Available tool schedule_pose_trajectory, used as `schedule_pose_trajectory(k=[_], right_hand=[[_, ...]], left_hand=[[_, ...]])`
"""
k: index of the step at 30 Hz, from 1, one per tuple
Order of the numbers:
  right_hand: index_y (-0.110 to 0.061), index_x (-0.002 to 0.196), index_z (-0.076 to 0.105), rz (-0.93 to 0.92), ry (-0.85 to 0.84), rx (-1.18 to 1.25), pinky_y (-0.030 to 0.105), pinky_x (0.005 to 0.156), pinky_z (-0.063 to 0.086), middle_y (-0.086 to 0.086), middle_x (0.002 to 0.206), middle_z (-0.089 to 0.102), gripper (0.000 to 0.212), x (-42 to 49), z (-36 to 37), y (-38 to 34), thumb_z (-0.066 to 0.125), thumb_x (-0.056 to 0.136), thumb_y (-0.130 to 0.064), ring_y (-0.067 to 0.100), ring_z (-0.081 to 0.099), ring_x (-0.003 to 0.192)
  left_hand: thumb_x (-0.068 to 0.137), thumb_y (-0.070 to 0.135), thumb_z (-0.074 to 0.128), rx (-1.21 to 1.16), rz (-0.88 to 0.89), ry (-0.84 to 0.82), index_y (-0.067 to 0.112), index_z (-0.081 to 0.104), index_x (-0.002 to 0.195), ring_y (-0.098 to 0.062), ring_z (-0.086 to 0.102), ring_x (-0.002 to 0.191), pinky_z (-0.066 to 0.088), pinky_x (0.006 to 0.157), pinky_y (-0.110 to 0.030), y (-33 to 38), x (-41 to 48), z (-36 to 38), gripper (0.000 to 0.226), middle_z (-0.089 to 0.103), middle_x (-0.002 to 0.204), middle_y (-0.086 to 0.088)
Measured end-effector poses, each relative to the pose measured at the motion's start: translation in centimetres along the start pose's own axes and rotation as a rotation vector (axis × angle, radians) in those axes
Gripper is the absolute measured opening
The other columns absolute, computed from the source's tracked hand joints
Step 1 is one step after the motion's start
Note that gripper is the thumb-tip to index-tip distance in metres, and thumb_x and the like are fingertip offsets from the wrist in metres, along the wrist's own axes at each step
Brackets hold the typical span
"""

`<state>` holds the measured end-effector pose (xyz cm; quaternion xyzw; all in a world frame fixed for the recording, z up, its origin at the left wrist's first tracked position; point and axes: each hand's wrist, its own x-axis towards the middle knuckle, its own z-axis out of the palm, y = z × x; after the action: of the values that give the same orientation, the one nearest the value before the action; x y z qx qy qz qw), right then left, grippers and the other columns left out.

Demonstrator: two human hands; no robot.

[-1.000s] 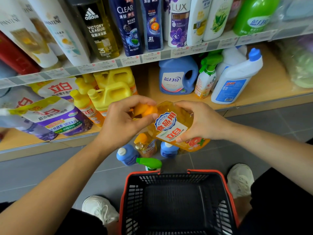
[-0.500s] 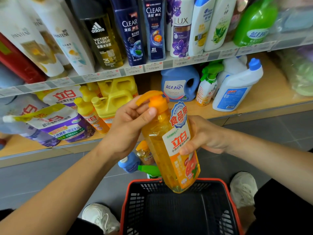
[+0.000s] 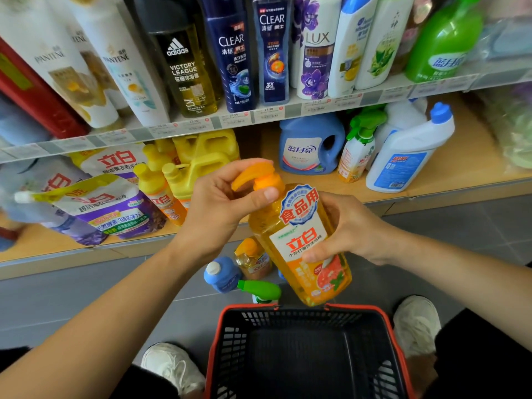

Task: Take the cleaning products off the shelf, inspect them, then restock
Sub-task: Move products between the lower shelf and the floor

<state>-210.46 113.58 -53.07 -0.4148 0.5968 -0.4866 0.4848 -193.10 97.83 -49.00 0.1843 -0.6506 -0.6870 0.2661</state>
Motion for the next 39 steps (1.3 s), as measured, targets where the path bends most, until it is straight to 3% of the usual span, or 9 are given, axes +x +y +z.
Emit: schedule_pose_trajectory(k=[3, 7, 12, 17, 23, 27, 30, 34, 39], right_hand=[[-0.012, 0.126, 0.061, 0.046, -0.150, 0.130, 0.041, 0.090, 0.057, 0.013, 0.124, 0.071, 0.067, 0.1, 0.0, -0.1, 0.083, 0.065, 0.007, 0.031, 0.068, 0.114], [0.002, 0.134, 0.051, 0.074, -0.252, 0.239, 0.048, 0.097, 0.053, 0.024, 0.131, 0.064, 0.074, 0.4, 0.0, 0.3, 0.080, 0.066, 0.001, 0.042, 0.061, 0.121], [-0.011, 0.124, 0.062, 0.077, -0.197, 0.266, 0.039, 0.090, 0.056, 0.018, 0.125, 0.069, 0.063, 0.7, 0.1, 0.5, 0.081, 0.065, -0.004, 0.033, 0.067, 0.114], [-0.011, 0.124, 0.062, 0.086, -0.155, 0.231, 0.042, 0.093, 0.056, 0.017, 0.125, 0.069, 0.063, 0.8, 0.4, 0.6, 0.081, 0.066, 0.001, 0.034, 0.067, 0.115], [-0.008, 0.127, 0.059, 0.121, -0.151, 0.239, 0.043, 0.094, 0.056, 0.017, 0.125, 0.069, 0.069, 1.1, 0.5, 0.8, 0.084, 0.063, -0.005, 0.035, 0.066, 0.116], [-0.009, 0.126, 0.060, 0.146, -0.130, 0.289, 0.042, 0.094, 0.055, 0.017, 0.125, 0.069, 0.069, 1.2, 0.3, 0.9, 0.084, 0.061, -0.007, 0.034, 0.066, 0.117], [-0.008, 0.128, 0.060, 0.147, -0.133, 0.301, 0.044, 0.097, 0.054, 0.018, 0.127, 0.068, 0.070, 1.4, 0.0, 0.8, 0.084, 0.062, -0.009, 0.034, 0.065, 0.118], [-0.004, 0.132, 0.056, 0.157, -0.150, 0.291, 0.047, 0.100, 0.052, 0.019, 0.128, 0.067, 0.073, 1.4, 0.0, 0.9, 0.083, 0.063, -0.009, 0.036, 0.063, 0.120], [-0.004, 0.131, 0.057, 0.150, -0.153, 0.293, 0.046, 0.098, 0.053, 0.019, 0.128, 0.067, 0.072, 1.2, 0.0, 1.0, 0.082, 0.063, -0.006, 0.036, 0.064, 0.119]], left_hand=[[0.078, 0.027, 0.081, -0.065, -0.022, -0.092, 0.019, 0.066, 0.123, -0.022, 0.073, 0.106, 0.059, 0.081, -0.029, 0.4, 0.1, 0.0, 0.048, 0.077, 0.111, -0.008], [0.088, 0.020, 0.070, -0.104, -0.007, -0.160, 0.020, 0.056, 0.137, -0.025, 0.067, 0.119, 0.058, 0.089, -0.033, 0.4, 0.0, 0.0, 0.051, 0.074, 0.121, -0.010], [0.096, 0.019, 0.064, 0.371, 0.291, 0.078, 0.020, 0.063, 0.132, -0.018, 0.071, 0.108, 0.062, 0.084, -0.035, 0.1, -0.4, -0.7, 0.036, 0.074, 0.118, 0.008], [0.097, 0.023, 0.066, 0.613, 0.369, 0.161, 0.024, 0.067, 0.125, -0.020, 0.071, 0.088, 0.057, 0.072, -0.044, -0.3, -0.5, -1.7, 0.028, 0.073, 0.104, 0.015], [0.100, 0.025, 0.060, 0.544, 0.287, 0.007, 0.032, 0.064, 0.127, -0.017, 0.069, 0.106, 0.059, 0.085, -0.040, -0.1, 0.0, -2.5, 0.029, 0.073, 0.115, 0.014], [0.099, 0.023, 0.054, 0.174, 0.101, -0.074, 0.024, 0.061, 0.133, -0.019, 0.072, 0.108, 0.059, 0.088, -0.029, -0.2, 0.4, -2.9, 0.035, 0.075, 0.118, 0.005], [0.094, 0.016, 0.057, 0.004, 0.048, -0.021, 0.017, 0.063, 0.130, -0.024, 0.073, 0.107, 0.060, 0.089, -0.032, -0.6, 0.5, -2.6, 0.036, 0.076, 0.115, -0.003], [0.092, 0.012, 0.065, 0.141, 0.173, 0.089, 0.014, 0.069, 0.123, -0.023, 0.075, 0.102, 0.060, 0.088, -0.032, -0.6, 0.4, -2.8, 0.032, 0.078, 0.107, -0.002], [0.094, 0.017, 0.065, 0.267, 0.238, 0.044, 0.023, 0.070, 0.119, -0.014, 0.074, 0.102, 0.058, 0.087, -0.023, -0.4, 0.4, -3.2, 0.027, 0.078, 0.107, 0.011]])
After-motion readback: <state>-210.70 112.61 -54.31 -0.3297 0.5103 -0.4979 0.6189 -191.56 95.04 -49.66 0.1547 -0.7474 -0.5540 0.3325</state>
